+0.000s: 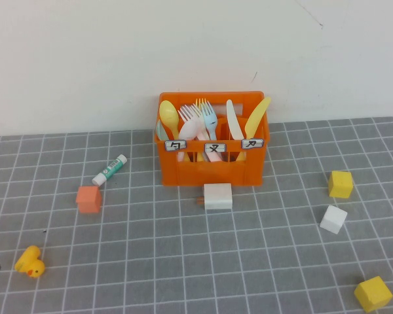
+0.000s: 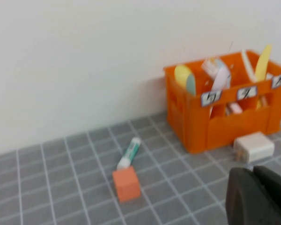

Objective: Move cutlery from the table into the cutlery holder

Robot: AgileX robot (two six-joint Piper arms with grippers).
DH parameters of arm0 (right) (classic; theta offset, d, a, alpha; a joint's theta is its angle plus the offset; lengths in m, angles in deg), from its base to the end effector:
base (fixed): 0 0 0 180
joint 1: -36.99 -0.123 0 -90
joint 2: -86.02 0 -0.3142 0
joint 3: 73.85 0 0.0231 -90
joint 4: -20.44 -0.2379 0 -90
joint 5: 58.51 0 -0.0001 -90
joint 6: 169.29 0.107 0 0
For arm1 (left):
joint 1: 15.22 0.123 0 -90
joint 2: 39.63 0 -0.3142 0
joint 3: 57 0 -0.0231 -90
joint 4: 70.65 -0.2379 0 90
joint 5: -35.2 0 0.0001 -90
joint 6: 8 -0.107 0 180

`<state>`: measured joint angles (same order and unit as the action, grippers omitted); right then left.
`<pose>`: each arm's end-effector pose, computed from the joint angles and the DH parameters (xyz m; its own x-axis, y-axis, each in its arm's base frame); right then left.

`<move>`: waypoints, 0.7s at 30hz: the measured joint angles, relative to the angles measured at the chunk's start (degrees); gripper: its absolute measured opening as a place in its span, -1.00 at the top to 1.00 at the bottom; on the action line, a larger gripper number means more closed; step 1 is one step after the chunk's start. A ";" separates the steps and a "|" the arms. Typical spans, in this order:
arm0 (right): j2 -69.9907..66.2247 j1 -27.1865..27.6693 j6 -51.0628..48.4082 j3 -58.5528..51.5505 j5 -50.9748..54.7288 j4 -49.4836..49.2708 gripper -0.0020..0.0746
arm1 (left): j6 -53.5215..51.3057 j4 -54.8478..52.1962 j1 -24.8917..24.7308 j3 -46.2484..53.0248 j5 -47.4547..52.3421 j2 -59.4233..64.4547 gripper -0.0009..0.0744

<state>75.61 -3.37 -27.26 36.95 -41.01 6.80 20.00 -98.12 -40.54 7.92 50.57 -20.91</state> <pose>0.0155 0.0232 0.2330 0.2150 -0.3692 -0.9041 -0.6716 0.6162 -0.4114 0.0432 -0.0059 0.2595 -0.1231 0.0319 -0.9919 0.3120 0.9501 -0.0082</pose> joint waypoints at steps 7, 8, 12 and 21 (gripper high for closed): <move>0.10 0.00 0.35 0.00 0.19 -0.06 0.95 | 0.78 0.00 0.00 0.00 2.81 0.00 0.98; 0.10 0.00 0.49 0.00 0.19 -0.06 0.95 | 0.83 0.00 0.00 0.00 2.80 0.00 0.98; 0.10 0.00 0.48 0.00 0.19 -0.14 0.95 | 0.83 0.00 0.00 0.00 3.03 0.00 0.98; 0.10 0.00 0.48 -0.10 0.19 -0.20 0.95 | 0.73 -2.34 1.30 0.00 7.20 -3.36 0.98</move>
<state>75.71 -3.37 -26.78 36.84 -40.82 6.60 20.74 -100.46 -39.24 7.92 57.77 -24.27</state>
